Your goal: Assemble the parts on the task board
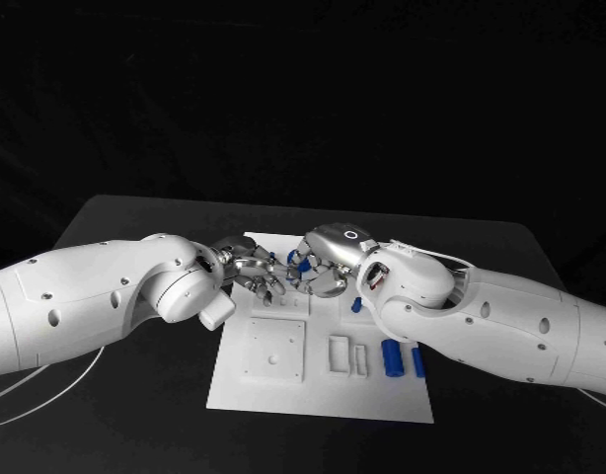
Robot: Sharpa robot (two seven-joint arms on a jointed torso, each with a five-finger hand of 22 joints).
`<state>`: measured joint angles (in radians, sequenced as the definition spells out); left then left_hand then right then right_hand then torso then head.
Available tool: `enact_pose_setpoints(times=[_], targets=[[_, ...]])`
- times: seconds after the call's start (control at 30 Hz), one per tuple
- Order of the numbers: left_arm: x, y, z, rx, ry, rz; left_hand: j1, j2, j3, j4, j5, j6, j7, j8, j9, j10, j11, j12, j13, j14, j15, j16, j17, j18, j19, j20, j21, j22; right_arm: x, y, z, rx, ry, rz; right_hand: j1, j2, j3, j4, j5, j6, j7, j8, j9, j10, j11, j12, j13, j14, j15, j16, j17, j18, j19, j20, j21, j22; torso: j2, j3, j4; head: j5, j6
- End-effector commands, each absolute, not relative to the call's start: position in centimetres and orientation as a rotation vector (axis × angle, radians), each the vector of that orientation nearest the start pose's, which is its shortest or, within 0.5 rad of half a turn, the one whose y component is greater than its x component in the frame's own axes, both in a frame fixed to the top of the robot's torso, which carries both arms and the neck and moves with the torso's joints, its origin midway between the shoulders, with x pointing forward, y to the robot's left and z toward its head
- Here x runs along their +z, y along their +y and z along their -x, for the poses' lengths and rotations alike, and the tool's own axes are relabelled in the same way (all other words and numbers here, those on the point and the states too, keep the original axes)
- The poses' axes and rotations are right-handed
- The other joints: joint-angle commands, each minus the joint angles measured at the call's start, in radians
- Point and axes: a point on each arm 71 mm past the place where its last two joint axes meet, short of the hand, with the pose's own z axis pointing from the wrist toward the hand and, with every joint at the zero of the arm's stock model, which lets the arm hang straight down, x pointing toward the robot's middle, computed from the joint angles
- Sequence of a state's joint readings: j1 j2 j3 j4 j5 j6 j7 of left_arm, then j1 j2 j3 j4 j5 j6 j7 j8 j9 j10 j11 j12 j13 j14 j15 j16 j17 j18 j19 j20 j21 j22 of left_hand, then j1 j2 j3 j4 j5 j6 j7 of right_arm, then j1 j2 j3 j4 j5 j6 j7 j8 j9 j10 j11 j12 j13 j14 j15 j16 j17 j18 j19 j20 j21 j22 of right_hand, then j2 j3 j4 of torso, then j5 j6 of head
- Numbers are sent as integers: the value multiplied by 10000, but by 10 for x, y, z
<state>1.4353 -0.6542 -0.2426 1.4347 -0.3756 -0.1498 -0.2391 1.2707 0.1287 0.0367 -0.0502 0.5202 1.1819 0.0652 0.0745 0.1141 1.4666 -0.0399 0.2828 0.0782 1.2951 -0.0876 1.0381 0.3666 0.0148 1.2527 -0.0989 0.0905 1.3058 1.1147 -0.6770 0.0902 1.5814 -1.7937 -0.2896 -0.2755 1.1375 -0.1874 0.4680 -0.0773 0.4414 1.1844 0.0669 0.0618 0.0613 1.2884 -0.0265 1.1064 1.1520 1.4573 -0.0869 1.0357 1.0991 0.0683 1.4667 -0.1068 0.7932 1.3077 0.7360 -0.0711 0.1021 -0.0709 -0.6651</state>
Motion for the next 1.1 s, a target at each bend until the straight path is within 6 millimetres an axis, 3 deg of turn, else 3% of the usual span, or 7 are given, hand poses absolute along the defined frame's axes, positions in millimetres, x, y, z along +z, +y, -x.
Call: enact_pose_setpoints(times=[0.03,0.27,0.4,0.43,0.47,0.8,1.1], targets=[[-173,137,-505,-10742,21530,6849,-345,-17,218,-130,160,433,-607,678,5265,392,-100,613,166,-38,-111,410,125,-148,58,-104,-28,205,-165,-105,-468,6133,15009,3577,97,-32,32,29,-68,-88,24,-1,10,-16,8,-46,-17,-24,-57,-53,-18,25,369,-66,-53,947,0,0,-1,1,1],[-174,136,-503,-10889,21718,6747,-799,22,475,-286,281,467,-827,718,7718,275,-254,1868,602,-131,-233,1428,253,-148,82,-188,409,252,-165,-106,-469,6103,14975,3535,109,-25,47,38,-78,-100,27,0,10,-33,9,-76,-44,-29,-54,-76,-37,33,366,-61,-83,941,-6,-3,8,-22,-16],[-175,135,-502,-11022,21841,6668,-941,47,532,-353,293,568,-859,587,8274,204,-279,2204,733,-173,-250,1630,218,-148,-4,-200,602,249,-166,-108,-470,6078,14997,3506,122,-32,54,34,-106,-105,29,0,11,-35,8,-83,-51,-32,-54,-88,-46,36,364,-59,-91,939,-4,-3,-3,-41,-7],[-175,135,-502,-11051,21864,6652,-1065,89,614,-474,291,678,-857,186,8791,32,-270,2479,800,-233,-253,1741,67,-148,-124,-202,864,238,-166,-108,-470,6074,14998,3501,132,-34,58,31,-124,-99,27,2,11,-35,8,-82,-51,-30,-52,-94,-50,38,365,-56,-96,939,-4,-5,0,-43,-10],[-175,135,-502,-11074,21882,6638,-1104,100,627,-531,287,815,-845,-85,8869,61,-261,2465,725,-258,-252,1768,-31,-148,-148,-205,988,248,-166,-108,-470,6069,14997,3494,136,-35,60,31,-130,-97,26,3,12,-35,8,-82,-51,-29,-51,-95,-52,39,366,-55,-97,939,-4,-5,-2,-42,-12],[-175,137,-502,-11096,21987,6593,-1091,18,546,-609,265,1031,-934,38,9027,250,-299,2668,797,-168,-299,1989,18,-148,-171,-234,1067,235,-166,-112,-472,6156,14948,3366,268,42,379,-43,-463,16,3,-2,12,-46,-3,-75,-46,-30,-61,-110,-57,40,366,-62,-122,942,3,-9,11,-60,-28],[-177,138,-501,-10874,21994,6335,-997,29,331,-317,313,739,-987,276,10679,73,-316,3270,1111,-239,-339,2342,39,-148,-271,-260,1449,234,-164,-114,-471,6450,14907,3169,219,72,459,-20,-575,62,-3,2,14,-44,-8,-63,-39,-29,-65,-116,-55,40,369,-66,-119,944,8,-6,5,-37,-52]])
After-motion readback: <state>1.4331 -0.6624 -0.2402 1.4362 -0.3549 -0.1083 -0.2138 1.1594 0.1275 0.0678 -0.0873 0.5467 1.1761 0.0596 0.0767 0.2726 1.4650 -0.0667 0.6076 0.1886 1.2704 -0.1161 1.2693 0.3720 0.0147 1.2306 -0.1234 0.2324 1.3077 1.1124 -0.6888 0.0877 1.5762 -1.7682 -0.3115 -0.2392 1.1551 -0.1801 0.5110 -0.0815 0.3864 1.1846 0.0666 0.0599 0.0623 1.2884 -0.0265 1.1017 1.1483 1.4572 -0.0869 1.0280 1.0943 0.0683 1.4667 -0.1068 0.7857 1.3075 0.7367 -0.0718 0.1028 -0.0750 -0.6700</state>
